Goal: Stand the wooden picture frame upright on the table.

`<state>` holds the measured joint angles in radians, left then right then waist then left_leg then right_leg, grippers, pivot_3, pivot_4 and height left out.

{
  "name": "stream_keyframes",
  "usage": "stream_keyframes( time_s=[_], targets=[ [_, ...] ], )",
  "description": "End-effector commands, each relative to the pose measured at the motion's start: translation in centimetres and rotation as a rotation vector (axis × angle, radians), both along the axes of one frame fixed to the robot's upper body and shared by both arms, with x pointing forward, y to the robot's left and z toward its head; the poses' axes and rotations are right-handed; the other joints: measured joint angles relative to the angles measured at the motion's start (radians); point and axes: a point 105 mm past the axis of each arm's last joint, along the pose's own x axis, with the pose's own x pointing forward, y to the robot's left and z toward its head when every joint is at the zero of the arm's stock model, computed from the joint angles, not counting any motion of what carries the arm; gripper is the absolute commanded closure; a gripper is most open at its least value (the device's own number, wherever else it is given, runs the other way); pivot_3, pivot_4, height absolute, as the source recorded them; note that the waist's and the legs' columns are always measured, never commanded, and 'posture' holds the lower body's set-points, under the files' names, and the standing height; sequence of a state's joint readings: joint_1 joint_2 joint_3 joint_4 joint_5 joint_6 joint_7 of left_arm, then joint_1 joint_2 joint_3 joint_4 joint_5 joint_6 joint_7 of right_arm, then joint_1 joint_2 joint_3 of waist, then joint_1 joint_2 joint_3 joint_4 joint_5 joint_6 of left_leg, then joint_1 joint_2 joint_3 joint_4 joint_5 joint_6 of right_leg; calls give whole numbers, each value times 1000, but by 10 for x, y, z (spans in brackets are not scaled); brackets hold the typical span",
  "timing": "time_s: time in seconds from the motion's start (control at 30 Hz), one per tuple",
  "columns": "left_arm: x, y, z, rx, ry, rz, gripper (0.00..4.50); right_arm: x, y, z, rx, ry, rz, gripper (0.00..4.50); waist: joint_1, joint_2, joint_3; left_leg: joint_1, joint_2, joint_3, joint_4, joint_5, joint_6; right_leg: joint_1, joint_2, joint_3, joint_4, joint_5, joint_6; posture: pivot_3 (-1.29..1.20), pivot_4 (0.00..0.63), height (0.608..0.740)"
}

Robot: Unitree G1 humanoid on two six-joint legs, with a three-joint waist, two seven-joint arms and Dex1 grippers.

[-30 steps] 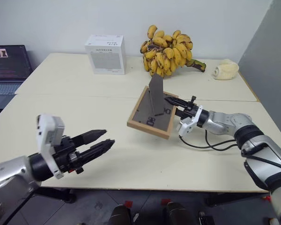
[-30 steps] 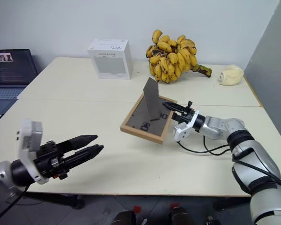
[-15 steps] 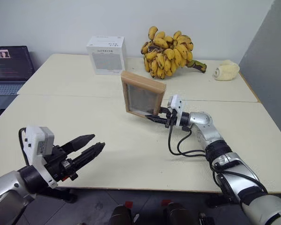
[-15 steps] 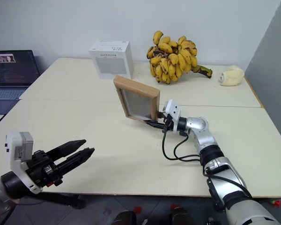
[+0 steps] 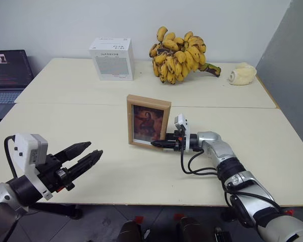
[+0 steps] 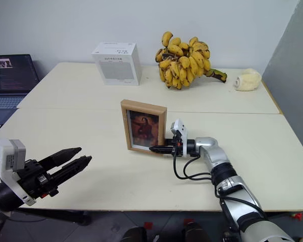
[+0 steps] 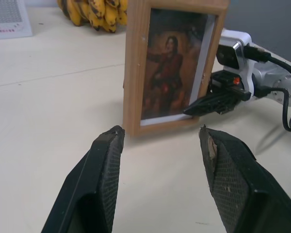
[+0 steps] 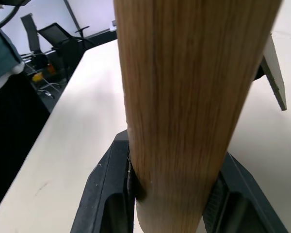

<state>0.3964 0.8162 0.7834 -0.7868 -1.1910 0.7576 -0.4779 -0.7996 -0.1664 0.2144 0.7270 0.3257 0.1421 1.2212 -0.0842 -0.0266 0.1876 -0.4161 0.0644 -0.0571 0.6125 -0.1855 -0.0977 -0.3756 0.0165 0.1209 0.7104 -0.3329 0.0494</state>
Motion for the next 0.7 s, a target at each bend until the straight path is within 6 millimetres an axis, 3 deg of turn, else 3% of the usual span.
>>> stream_keyframes(
  time_s=[0.03,0.3,0.47,0.7],
  targets=[
    [-3,-6,12,16,-46,-10,1832,0,3,6,32,-3,9,2825,0,0,0,0,0,0,0,0,0,0,0,0,0,0,0,0,150,740],
    [2,-13,14,24,-54,-15,1829,1,1,-3,-1,-17,-22,1074,0,0,0,0,0,1,0,0,0,-1,0,1,-1,-1,2,0,150,740],
    [10,-24,11,35,-54,-60,1829,1,-15,-3,-53,-75,-44,1074,1,0,0,0,0,1,-1,0,0,0,0,1,-3,-1,2,0,150,740],
    [27,-33,12,6,-60,-128,1829,-13,-59,5,-205,-222,-68,1074,3,1,1,-1,0,2,-3,0,0,1,0,1,-9,0,4,0,150,740]
  ],
)
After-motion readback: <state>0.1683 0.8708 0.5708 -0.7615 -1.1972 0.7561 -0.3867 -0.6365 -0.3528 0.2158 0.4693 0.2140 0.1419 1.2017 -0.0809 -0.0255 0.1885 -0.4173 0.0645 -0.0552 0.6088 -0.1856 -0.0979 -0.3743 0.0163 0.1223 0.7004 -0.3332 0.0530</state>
